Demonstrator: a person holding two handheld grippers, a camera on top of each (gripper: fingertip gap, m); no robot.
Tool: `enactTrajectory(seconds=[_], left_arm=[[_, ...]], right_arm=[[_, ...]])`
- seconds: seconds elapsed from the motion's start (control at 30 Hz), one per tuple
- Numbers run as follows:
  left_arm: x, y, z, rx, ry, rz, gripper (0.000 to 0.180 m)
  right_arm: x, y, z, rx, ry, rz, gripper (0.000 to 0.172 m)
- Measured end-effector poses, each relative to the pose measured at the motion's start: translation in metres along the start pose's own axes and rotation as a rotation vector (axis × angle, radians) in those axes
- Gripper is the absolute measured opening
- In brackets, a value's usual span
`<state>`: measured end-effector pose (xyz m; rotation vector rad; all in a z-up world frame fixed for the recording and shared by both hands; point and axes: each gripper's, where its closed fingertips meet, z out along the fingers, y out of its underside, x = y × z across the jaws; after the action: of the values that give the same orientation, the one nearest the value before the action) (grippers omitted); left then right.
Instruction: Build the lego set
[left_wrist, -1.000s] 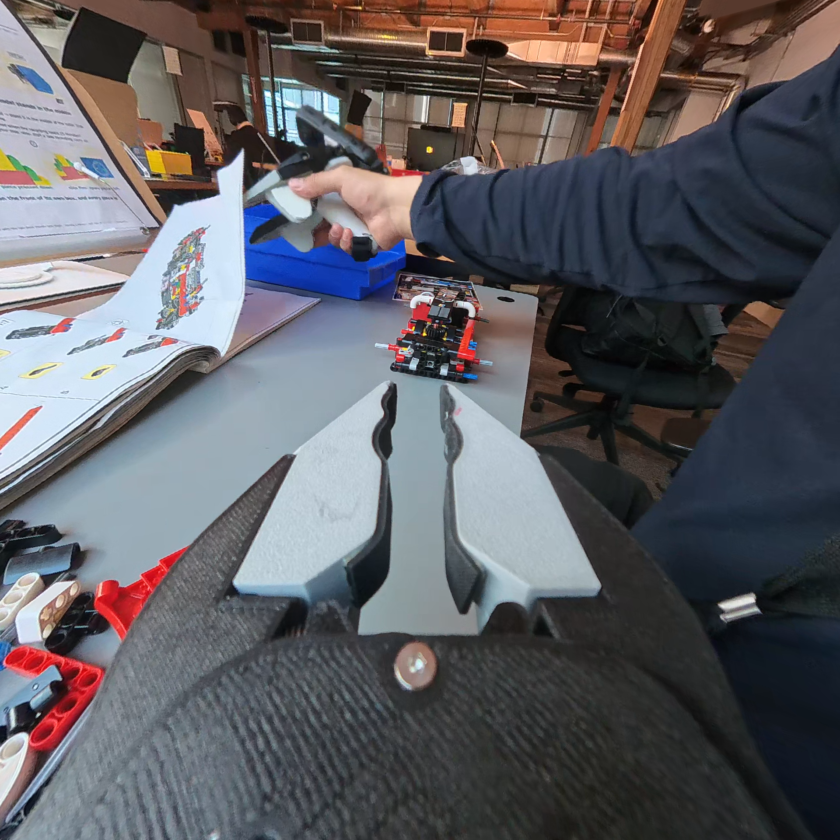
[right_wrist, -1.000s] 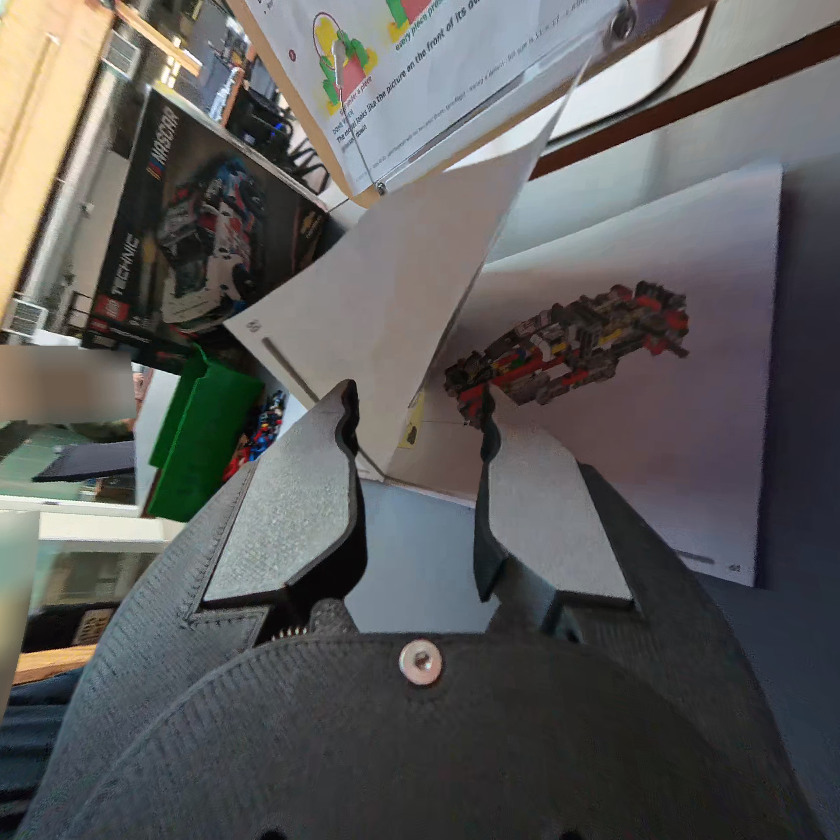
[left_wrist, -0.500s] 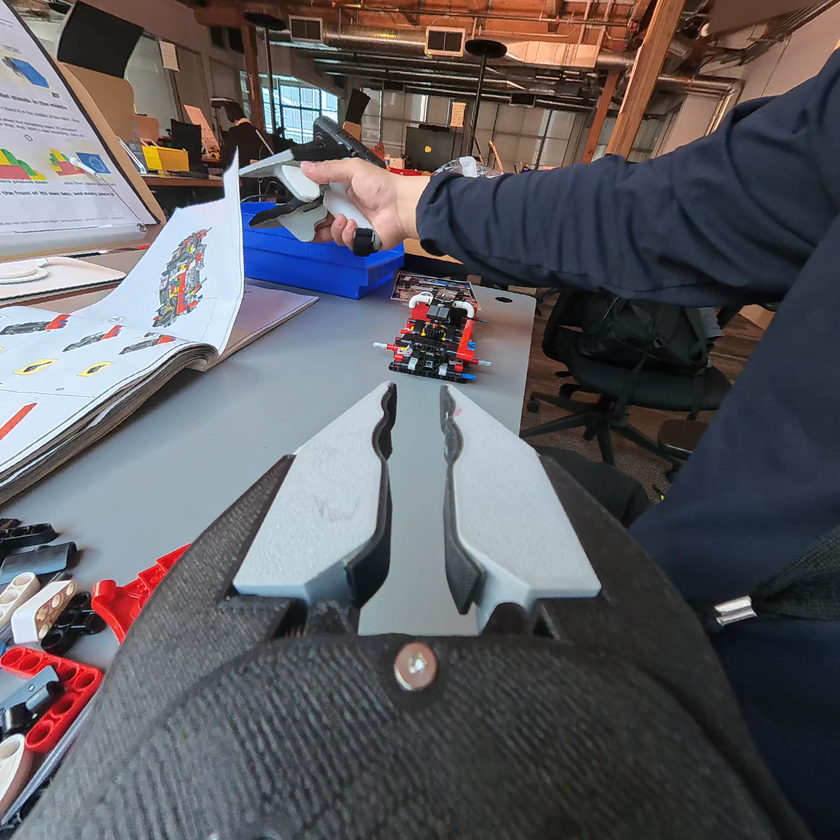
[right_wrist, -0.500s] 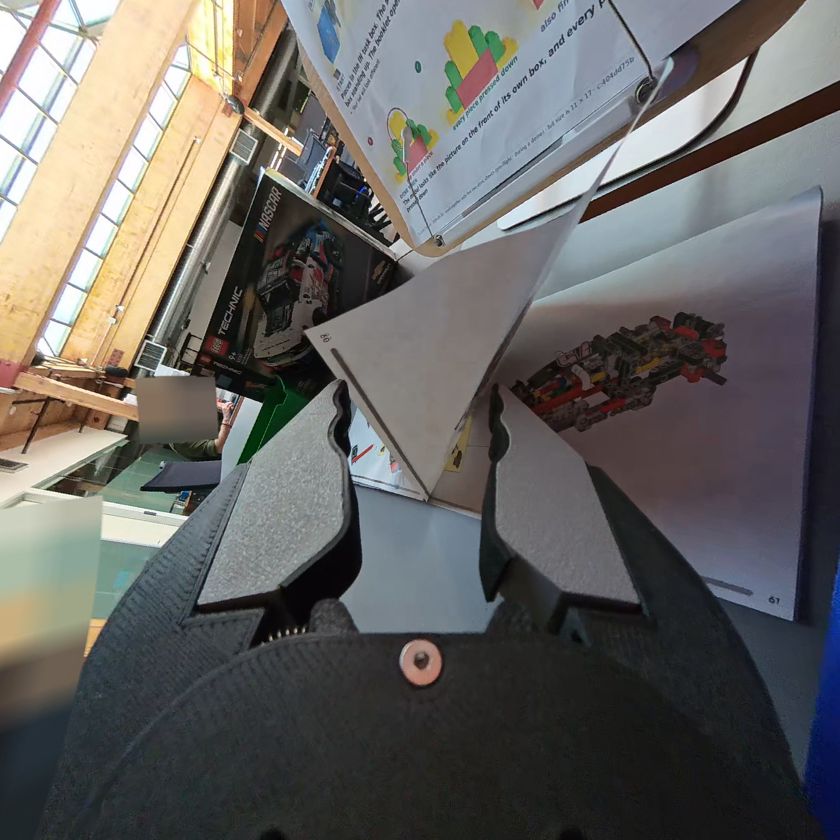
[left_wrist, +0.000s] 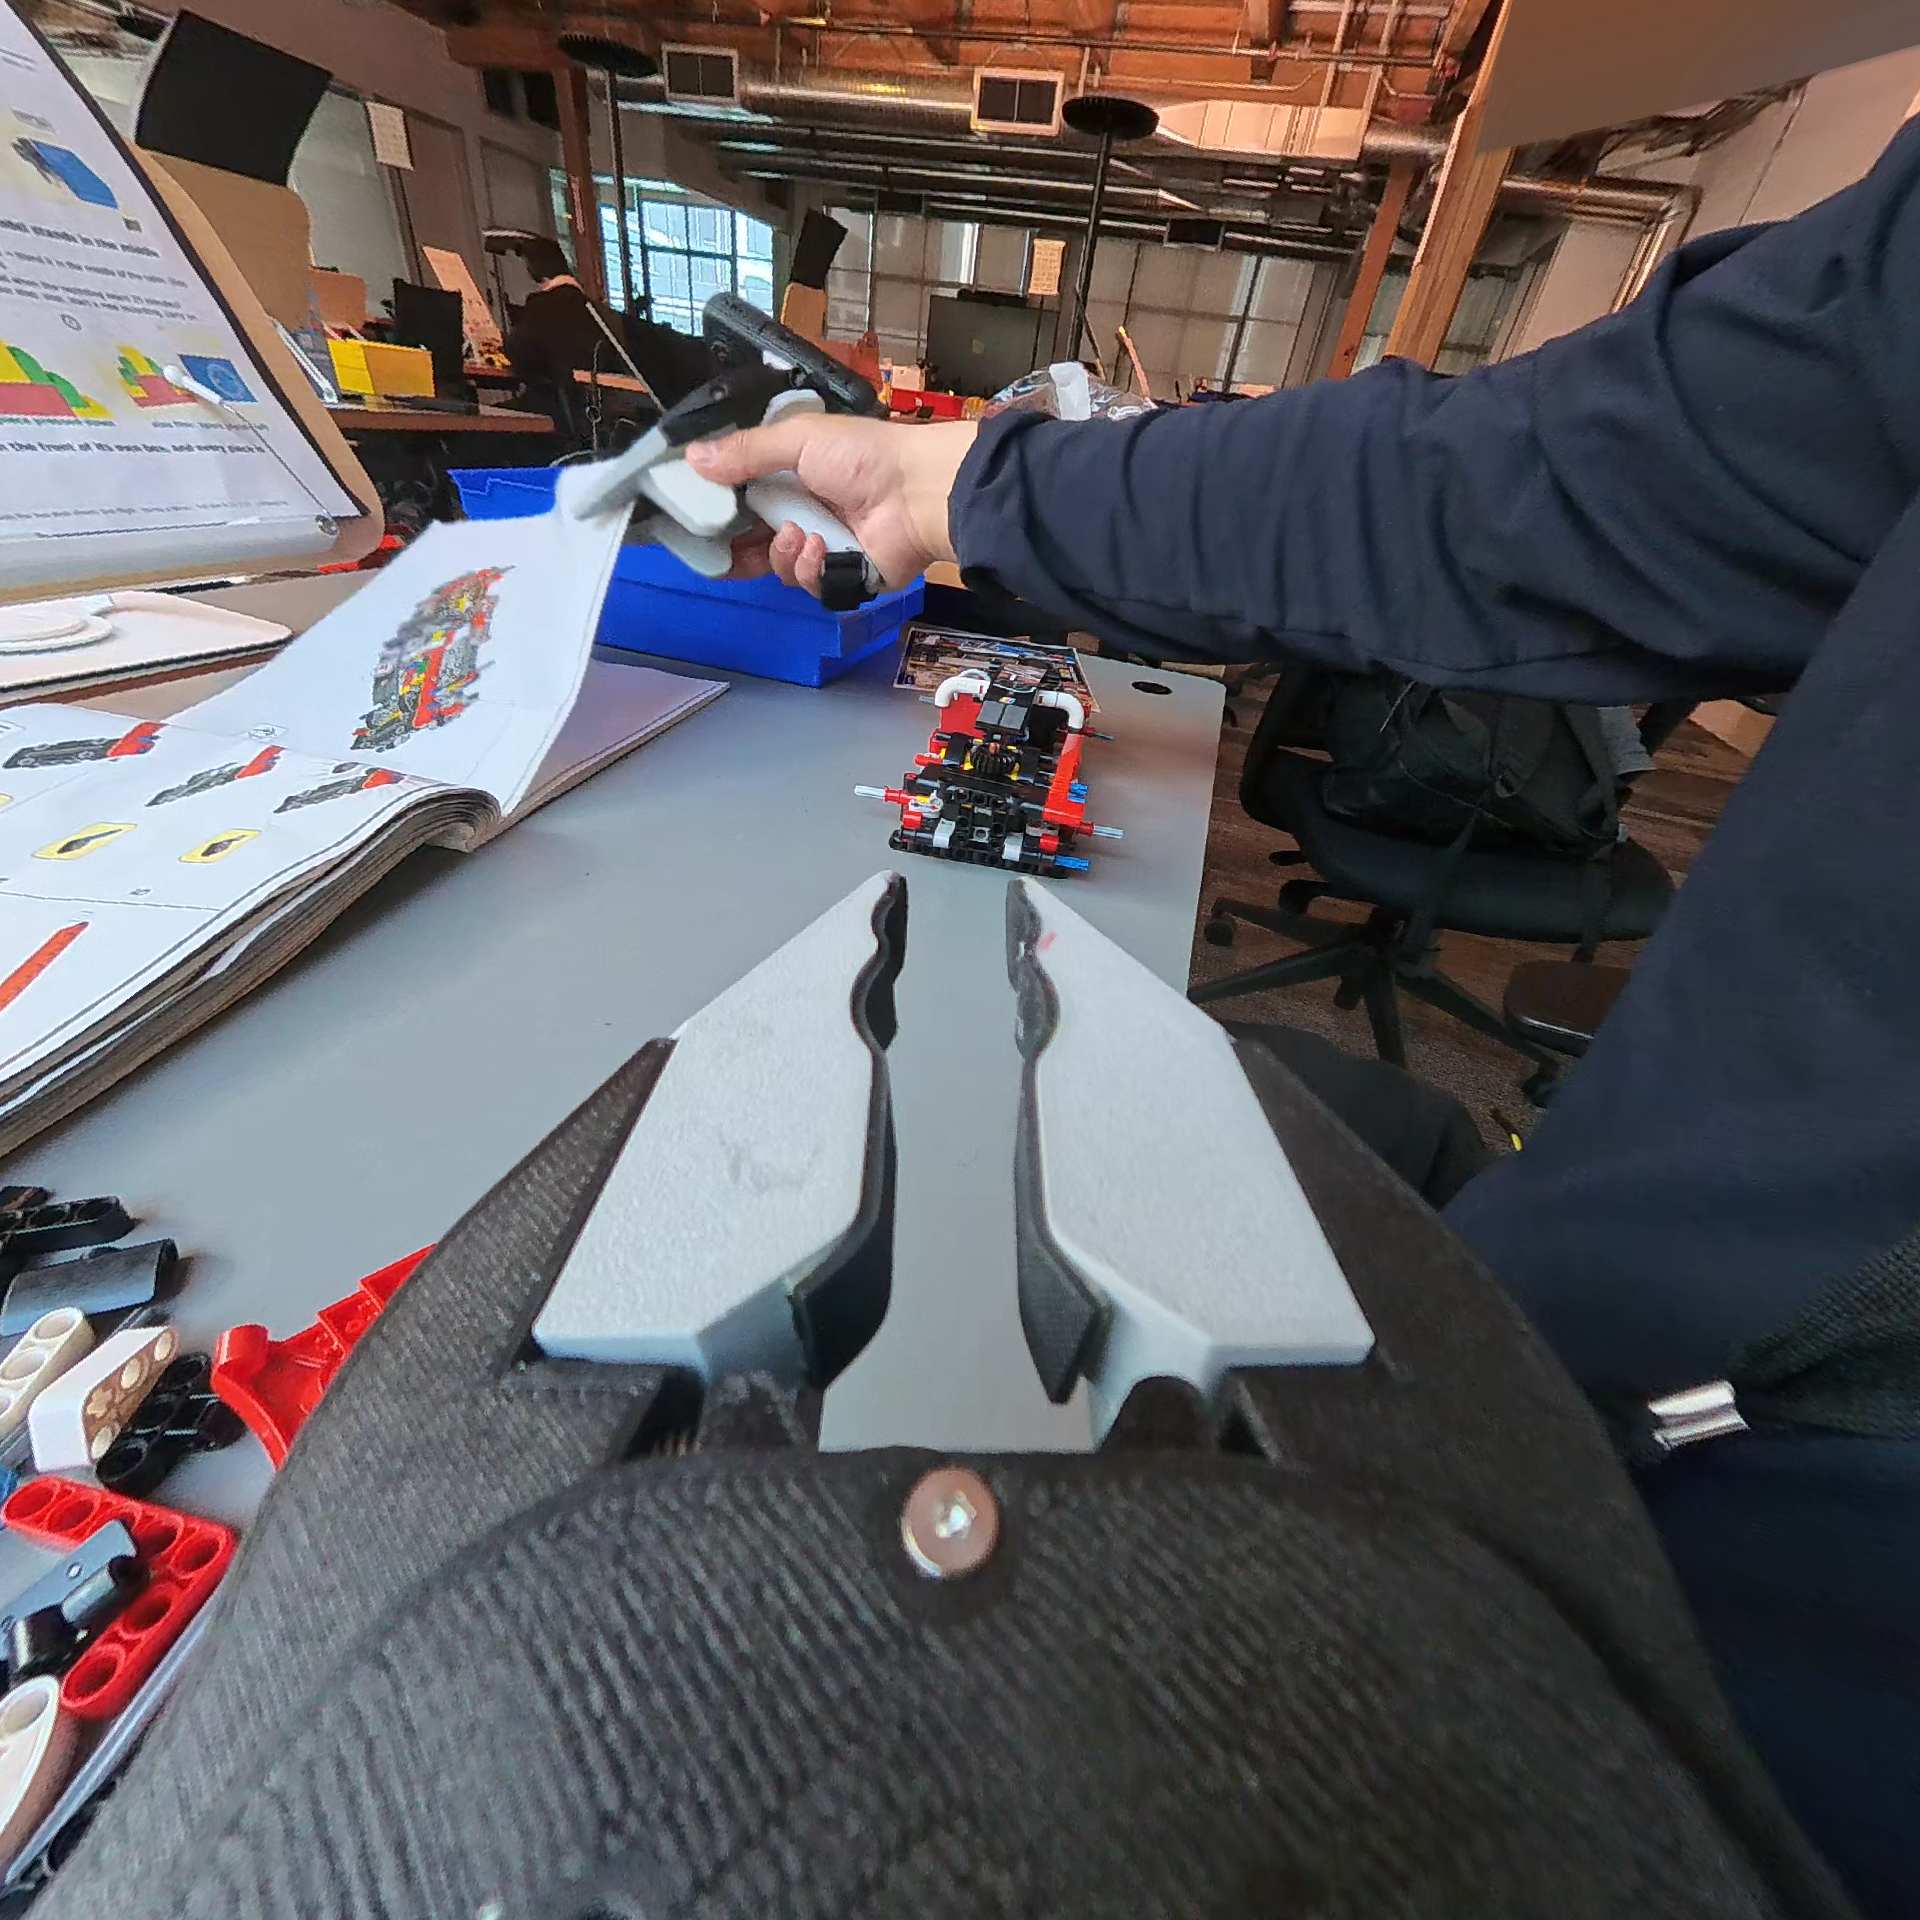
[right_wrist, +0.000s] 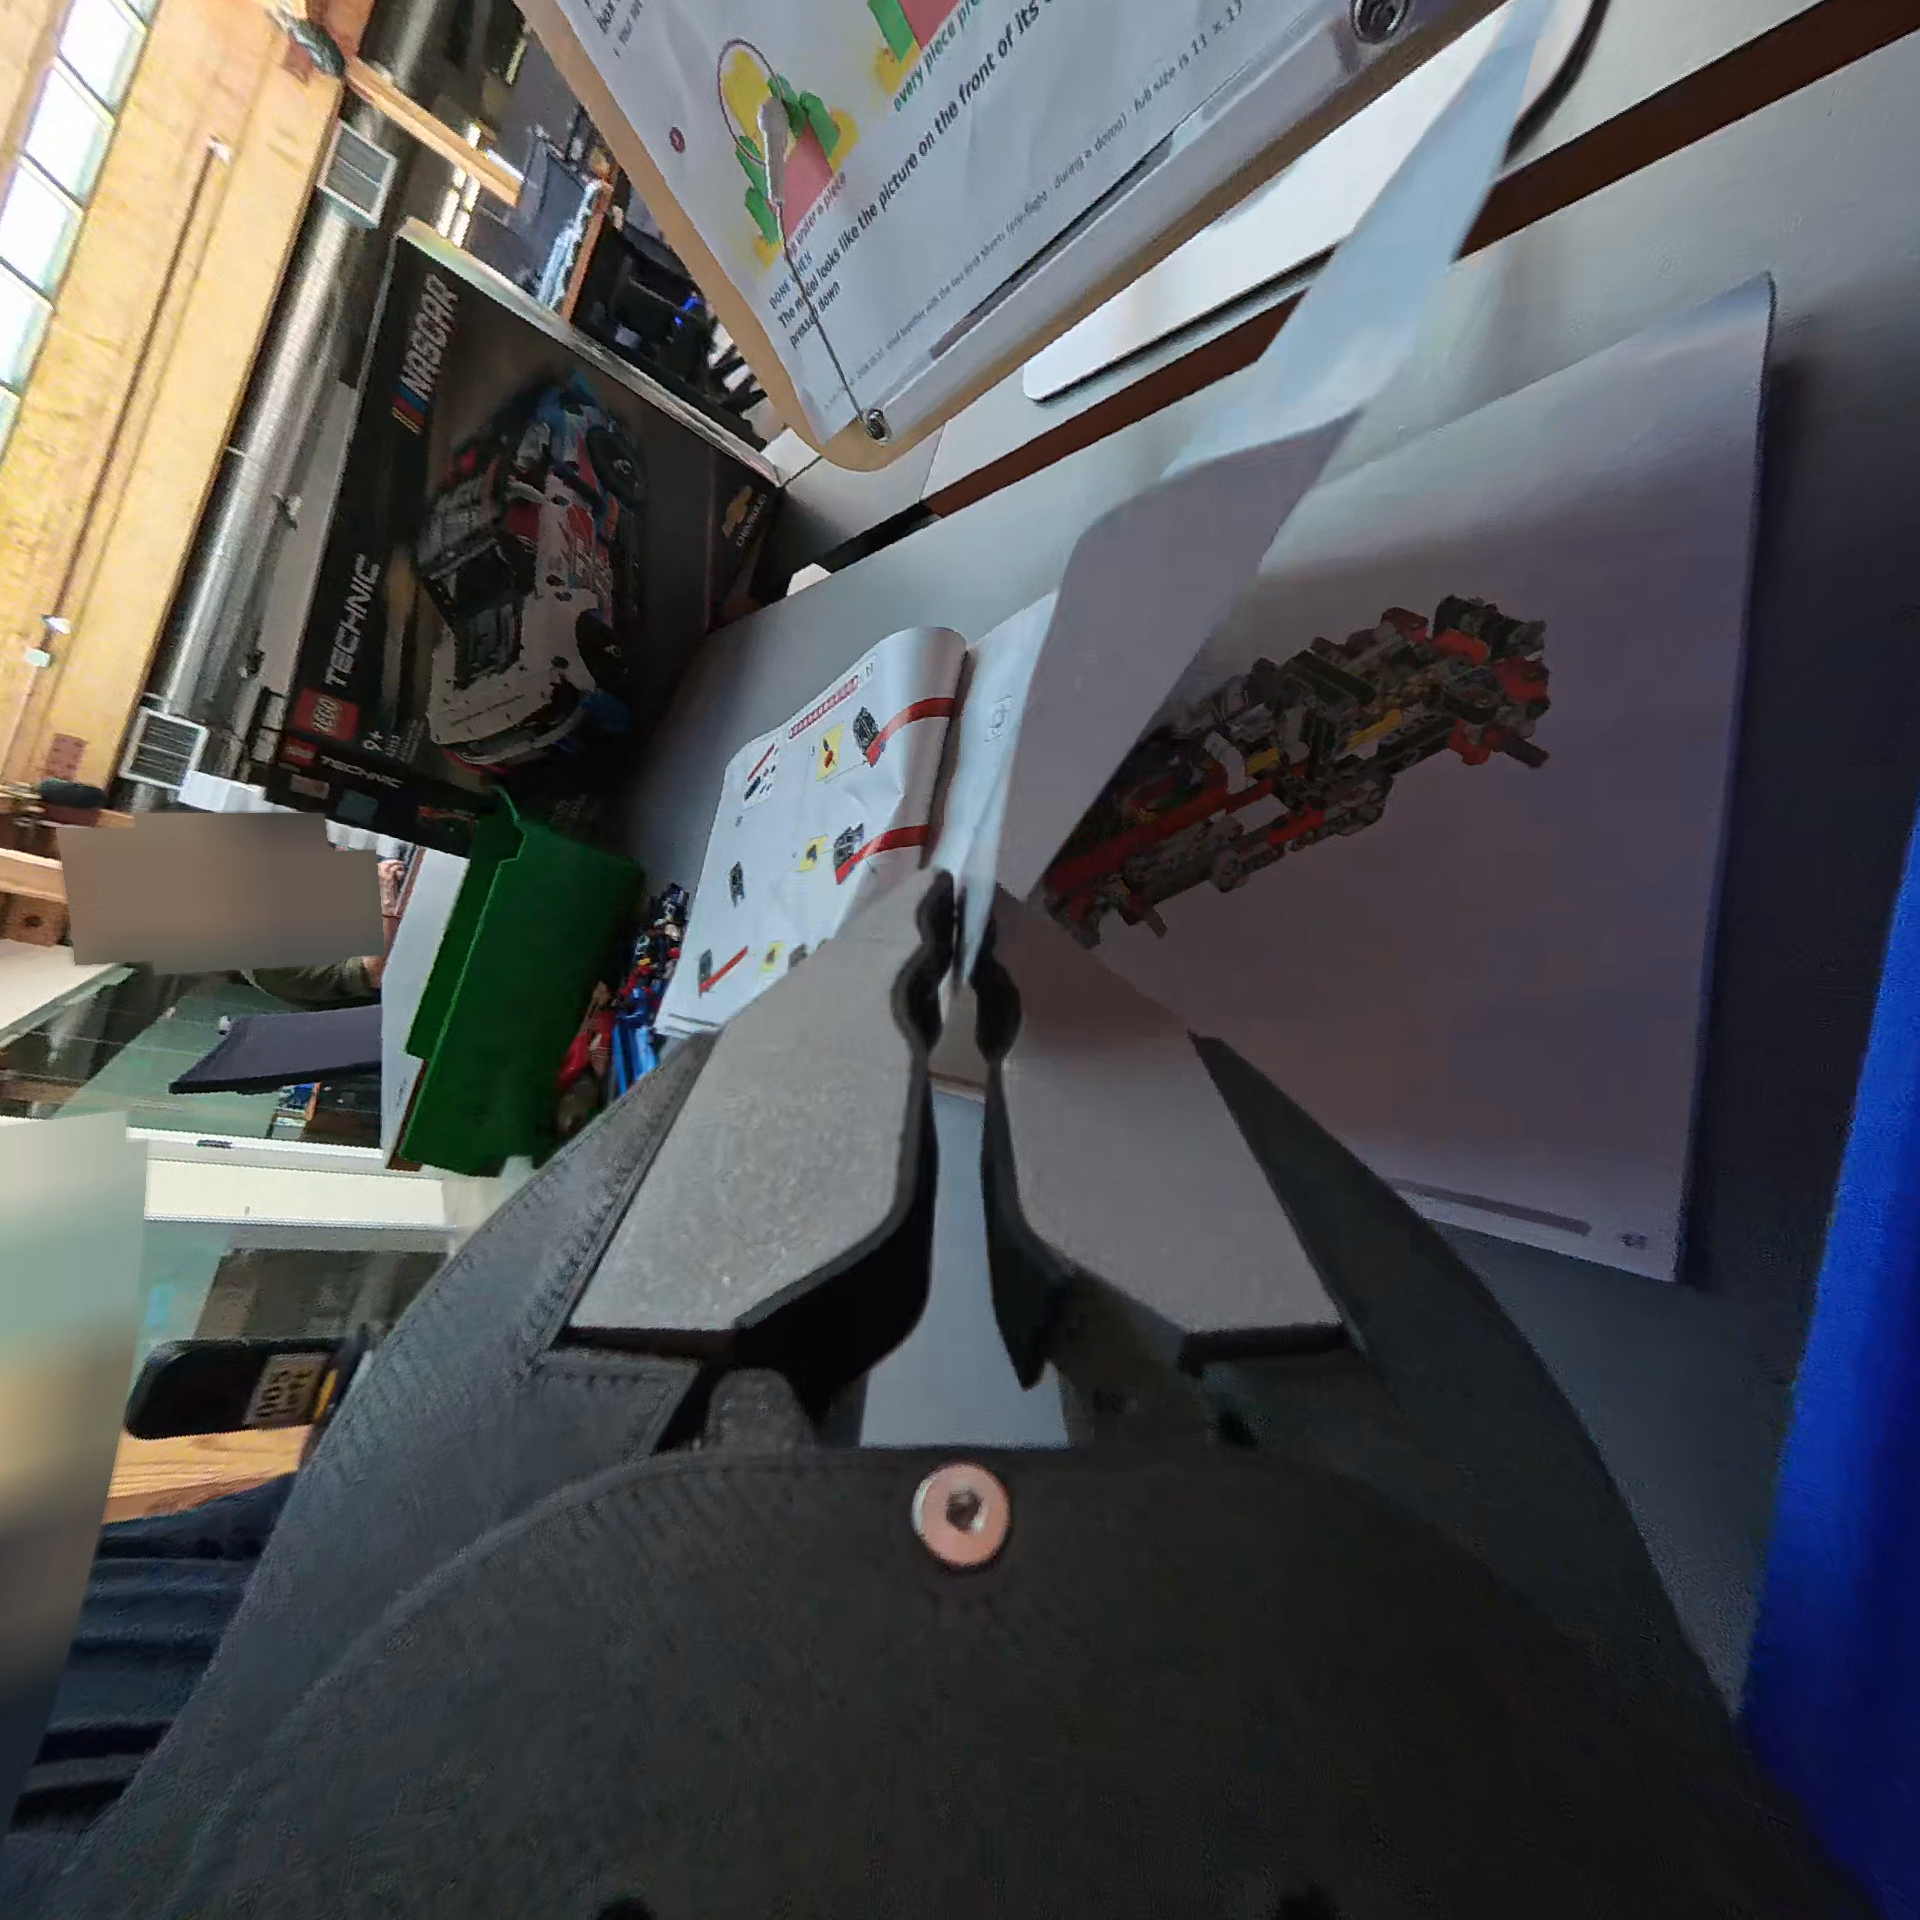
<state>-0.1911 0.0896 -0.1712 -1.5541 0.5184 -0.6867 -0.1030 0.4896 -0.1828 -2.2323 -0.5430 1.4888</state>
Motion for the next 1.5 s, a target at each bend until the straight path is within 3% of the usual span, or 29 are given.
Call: enactTrajectory(seconds=[0.17, 0.33, 1.5], left_arm=[[0.000, 0.000, 0.000, -0.001, 0.001, -0.002, 0.017], [0.000, 0.000, 0.000, 0.000, 0.001, -0.003, 0.017], [0.000, 0.000, 0.000, 0.002, -0.001, 0.001, 0.017]], right_arm=[[0.025, 0.013, -0.002, -0.096, 0.192, -0.035, 0.000], [0.024, 0.019, 0.001, -0.132, 0.225, -0.091, 0.000], [0.008, 0.023, 0.008, -0.149, 0.205, -0.117, 0.000]])
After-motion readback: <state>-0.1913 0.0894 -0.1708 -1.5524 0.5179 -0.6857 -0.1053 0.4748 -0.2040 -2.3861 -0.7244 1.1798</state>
